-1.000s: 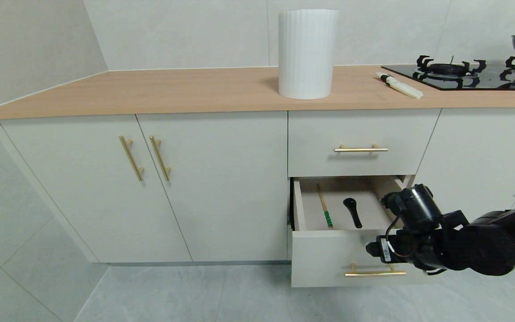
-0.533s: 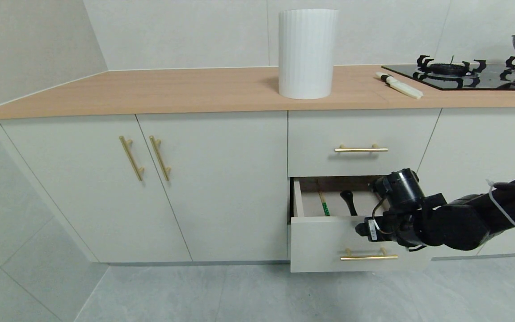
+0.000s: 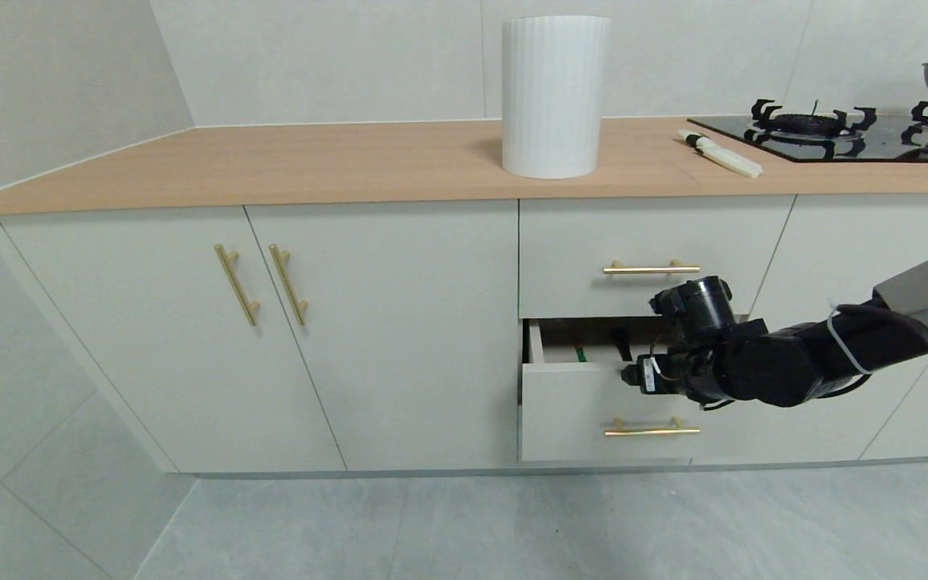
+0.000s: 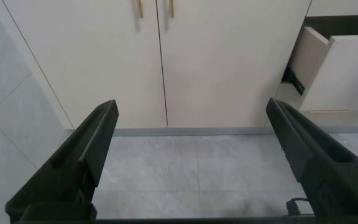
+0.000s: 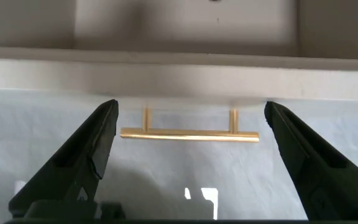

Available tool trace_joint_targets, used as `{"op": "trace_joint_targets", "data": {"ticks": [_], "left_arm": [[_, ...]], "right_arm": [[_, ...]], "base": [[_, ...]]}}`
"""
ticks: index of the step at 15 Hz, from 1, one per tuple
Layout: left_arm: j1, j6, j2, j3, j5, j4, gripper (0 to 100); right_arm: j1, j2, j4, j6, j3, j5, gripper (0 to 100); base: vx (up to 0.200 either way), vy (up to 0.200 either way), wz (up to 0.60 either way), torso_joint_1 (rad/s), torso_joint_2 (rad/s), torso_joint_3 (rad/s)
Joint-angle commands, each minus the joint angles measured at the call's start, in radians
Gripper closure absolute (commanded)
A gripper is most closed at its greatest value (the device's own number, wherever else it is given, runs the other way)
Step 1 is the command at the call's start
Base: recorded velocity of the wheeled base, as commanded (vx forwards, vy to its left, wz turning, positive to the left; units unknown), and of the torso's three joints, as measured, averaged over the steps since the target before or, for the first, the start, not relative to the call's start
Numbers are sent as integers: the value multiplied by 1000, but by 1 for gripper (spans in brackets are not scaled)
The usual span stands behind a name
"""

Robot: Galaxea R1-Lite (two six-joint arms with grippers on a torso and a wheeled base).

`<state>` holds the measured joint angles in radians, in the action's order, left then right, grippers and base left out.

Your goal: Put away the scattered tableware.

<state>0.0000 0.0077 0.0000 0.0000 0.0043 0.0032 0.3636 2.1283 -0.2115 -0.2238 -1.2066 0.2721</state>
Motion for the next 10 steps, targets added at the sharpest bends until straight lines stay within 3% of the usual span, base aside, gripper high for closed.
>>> {"op": "trace_joint_targets", "data": {"ticks": [1,10], "left_arm": [[0,0,0,0,0,0,0],[0,0,0,0,0,0,0]], "right_arm": [[-6,50,-2,12,-42,-1,0],[-28,159,-17,38,-217,-22,0]], "base": [[0,0,0,0,0,0],[0,0,0,0,0,0]]}}
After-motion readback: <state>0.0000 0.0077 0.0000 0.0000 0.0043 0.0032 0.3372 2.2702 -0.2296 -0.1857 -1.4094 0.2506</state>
